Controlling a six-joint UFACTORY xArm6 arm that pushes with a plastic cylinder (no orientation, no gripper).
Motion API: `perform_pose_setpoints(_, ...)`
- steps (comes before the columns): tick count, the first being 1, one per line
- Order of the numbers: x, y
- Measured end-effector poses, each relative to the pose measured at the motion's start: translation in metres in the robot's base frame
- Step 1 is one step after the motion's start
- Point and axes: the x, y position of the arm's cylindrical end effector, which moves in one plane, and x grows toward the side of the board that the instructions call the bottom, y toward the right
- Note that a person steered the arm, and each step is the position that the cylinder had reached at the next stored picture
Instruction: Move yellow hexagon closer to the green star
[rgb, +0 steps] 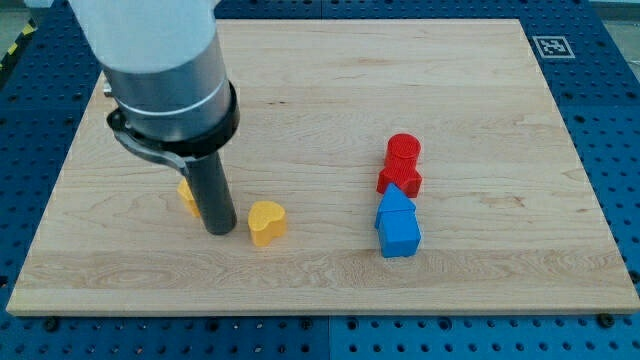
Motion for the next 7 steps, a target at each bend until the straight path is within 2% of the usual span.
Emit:
perform_pose_setpoints(1, -0.017, -0.019)
perform_pose_setpoints(3, 0.000, -0.023)
perform_pose_setpoints(4, -0.024, -0.024)
perform_pose_setpoints(7, -0.048, -0.031)
